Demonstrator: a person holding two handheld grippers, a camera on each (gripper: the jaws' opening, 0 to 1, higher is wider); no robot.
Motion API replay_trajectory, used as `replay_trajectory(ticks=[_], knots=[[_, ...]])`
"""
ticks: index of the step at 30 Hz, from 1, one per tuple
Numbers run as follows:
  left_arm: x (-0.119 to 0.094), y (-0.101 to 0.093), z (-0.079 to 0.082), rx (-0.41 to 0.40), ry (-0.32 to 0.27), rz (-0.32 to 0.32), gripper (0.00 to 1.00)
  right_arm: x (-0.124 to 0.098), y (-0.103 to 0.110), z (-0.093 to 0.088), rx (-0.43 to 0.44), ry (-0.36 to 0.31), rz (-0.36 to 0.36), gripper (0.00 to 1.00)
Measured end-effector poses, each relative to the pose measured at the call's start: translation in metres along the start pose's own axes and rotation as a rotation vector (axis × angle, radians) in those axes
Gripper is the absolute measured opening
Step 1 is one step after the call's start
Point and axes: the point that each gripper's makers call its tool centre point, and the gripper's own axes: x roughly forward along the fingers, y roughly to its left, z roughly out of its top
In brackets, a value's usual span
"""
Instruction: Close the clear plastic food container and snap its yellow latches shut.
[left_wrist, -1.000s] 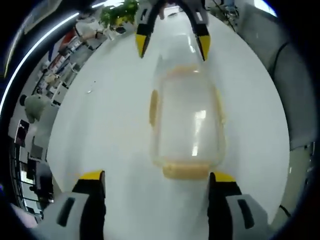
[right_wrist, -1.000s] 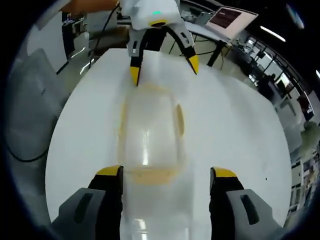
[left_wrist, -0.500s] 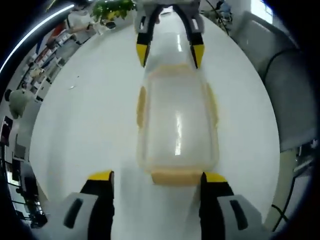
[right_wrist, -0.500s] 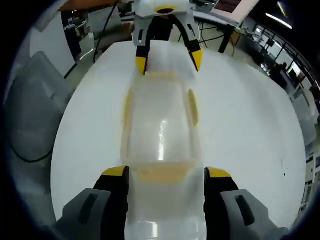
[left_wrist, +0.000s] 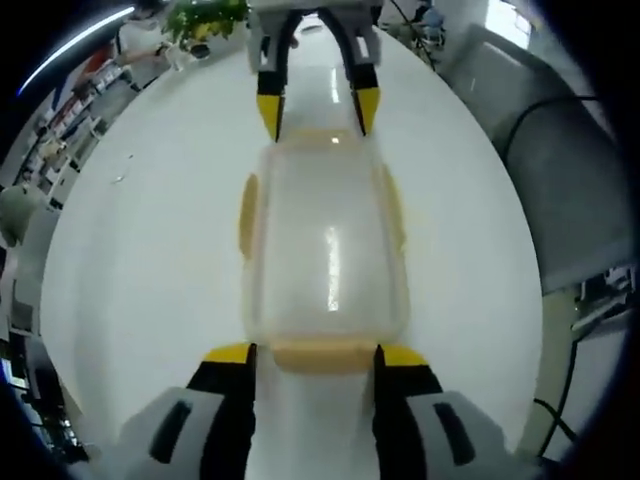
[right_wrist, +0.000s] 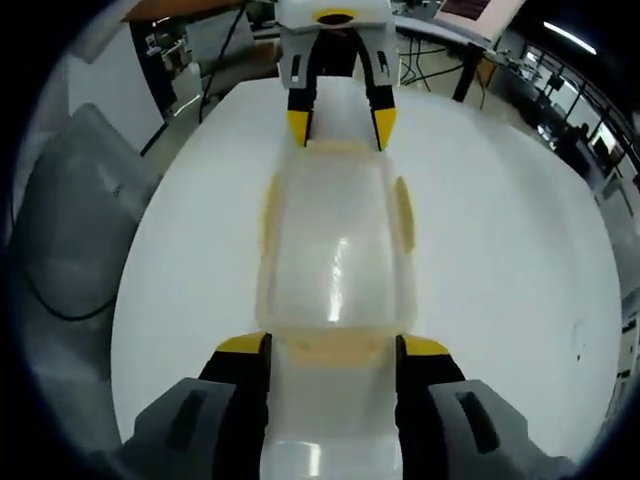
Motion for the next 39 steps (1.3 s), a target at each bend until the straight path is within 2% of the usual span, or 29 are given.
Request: replay_trajectory(ticks=[4,11,12,13,14,21,28,39], knots=[[0.0,0.002,0.0,-0.004,0.001,-0.002,0.4,-0.001,-0.003,-0.002,0.014,0.008,-0.005,0.37],[0.0,0.0,0.002,0.001,0.008,-0.002,0.4,0.0,0.0,-0.003,0.049,0.003,0.012,0.37],[0.0,-0.001,0.0,-0.011,0.02,-0.005,0.35,0.0,0.0,-0.004,0.052,0.007,0.016,0.37],[0.0,-0.009,-0.002,-0.08,0.025,-0.037,0.34,0.0,0.001,-0.004,0.076,0.007,0.015,0.37],[0.0,0.0,0.0,-0.018,0.015,-0.015,0.34,0.0,0.0,-0.003,0.056,0.004,0.015,0.37],[0.0,0.001,-0.001,-0.029,0.013,-0.017,0.34,0.0,0.0,-0.003,0.06,0.004,0.016,0.37],[0.001,0.002,-0.003,-0.044,-0.002,-0.051,0.34,0.001,0.0,-0.002,0.047,0.009,0.019,0.38],[0.003,0.0,-0.002,-0.052,0.068,-0.067,0.33,0.001,-0.001,-0.002,0.059,0.017,0.021,0.36]])
